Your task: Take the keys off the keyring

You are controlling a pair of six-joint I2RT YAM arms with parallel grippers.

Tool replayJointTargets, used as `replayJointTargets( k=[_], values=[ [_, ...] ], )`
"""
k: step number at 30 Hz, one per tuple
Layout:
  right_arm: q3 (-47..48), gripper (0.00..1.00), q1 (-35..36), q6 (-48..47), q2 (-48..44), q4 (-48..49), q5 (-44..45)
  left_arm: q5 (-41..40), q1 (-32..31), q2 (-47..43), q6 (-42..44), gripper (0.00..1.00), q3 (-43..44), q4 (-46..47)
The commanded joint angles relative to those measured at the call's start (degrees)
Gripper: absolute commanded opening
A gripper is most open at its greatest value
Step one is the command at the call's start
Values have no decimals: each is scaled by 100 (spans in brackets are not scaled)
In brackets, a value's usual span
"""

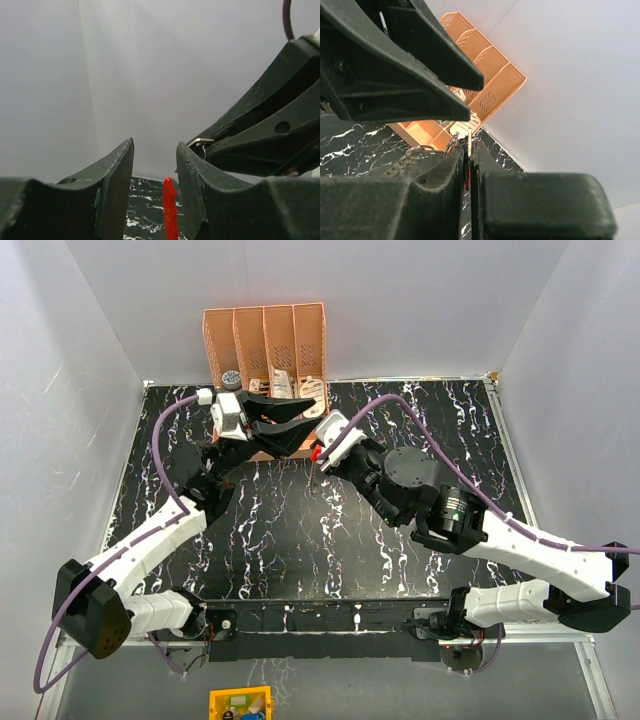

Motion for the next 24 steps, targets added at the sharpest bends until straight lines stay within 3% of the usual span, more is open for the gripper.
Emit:
replayJointTargets(
  k=[1, 10, 24],
  values=[
    [50, 0, -8, -29, -227, 408, 96, 256, -30, -237, 750, 39, 63, -715],
    [19, 0, -8, -23, -306, 434, 128, 281, -28, -442, 1275, 35, -80, -1105],
    [19, 0, -8, 6, -243, 417, 151, 668, -32, -232, 535, 30, -94, -199]
  ],
)
